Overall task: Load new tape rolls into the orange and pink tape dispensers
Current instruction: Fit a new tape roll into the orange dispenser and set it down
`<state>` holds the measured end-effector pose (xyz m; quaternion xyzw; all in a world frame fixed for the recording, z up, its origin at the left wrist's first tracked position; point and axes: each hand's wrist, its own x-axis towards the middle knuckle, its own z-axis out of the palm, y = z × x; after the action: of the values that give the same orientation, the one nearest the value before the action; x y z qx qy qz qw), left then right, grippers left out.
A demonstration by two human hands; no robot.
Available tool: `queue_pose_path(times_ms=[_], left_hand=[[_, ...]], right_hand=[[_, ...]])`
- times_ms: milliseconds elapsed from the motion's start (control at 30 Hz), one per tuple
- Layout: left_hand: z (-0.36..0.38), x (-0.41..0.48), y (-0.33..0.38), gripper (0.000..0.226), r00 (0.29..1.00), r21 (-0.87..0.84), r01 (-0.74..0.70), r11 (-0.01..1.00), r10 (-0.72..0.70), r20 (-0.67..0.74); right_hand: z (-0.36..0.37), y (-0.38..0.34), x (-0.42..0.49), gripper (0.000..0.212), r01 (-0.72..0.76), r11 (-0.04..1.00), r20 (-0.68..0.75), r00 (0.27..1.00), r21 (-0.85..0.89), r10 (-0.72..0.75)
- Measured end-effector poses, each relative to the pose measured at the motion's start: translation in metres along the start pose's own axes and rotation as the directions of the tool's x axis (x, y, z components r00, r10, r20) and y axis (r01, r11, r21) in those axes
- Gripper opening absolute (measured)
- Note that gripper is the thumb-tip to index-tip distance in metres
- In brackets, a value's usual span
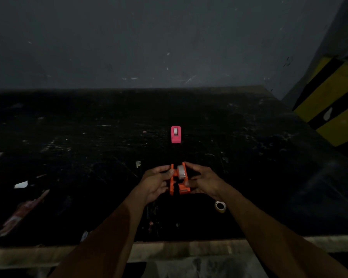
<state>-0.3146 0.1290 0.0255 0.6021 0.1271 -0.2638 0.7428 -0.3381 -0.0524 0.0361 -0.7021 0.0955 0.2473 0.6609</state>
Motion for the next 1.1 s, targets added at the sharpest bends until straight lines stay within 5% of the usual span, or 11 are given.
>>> queue_pose_path(times_ms=[333, 600, 1100], left_hand=[[0.000, -0.005, 0.007, 0.023, 0.999, -0.055, -0.031, 0.998, 0.032, 0.013], [-0.011, -0.007, 0.010, 0.053, 0.975, 0.077, 0.036, 0.996, -0.052, 0.215], [-0.012, -0.014, 0.018, 0.056, 0.987, 0.149, -0.086, 0.985, 0.064, 0.149]], right_hand=[[0.006, -0.005, -0.001, 0.069, 0.046, 0.997, -0.036, 0.998, 0.056, -0.044], [0.005, -0.006, -0.001, 0.064, 0.083, 0.995, -0.075, 0.994, 0.059, -0.079], [0.027, -0.017, 0.000, 0.061, 0.113, 0.989, -0.151, 0.980, -0.096, -0.126]])
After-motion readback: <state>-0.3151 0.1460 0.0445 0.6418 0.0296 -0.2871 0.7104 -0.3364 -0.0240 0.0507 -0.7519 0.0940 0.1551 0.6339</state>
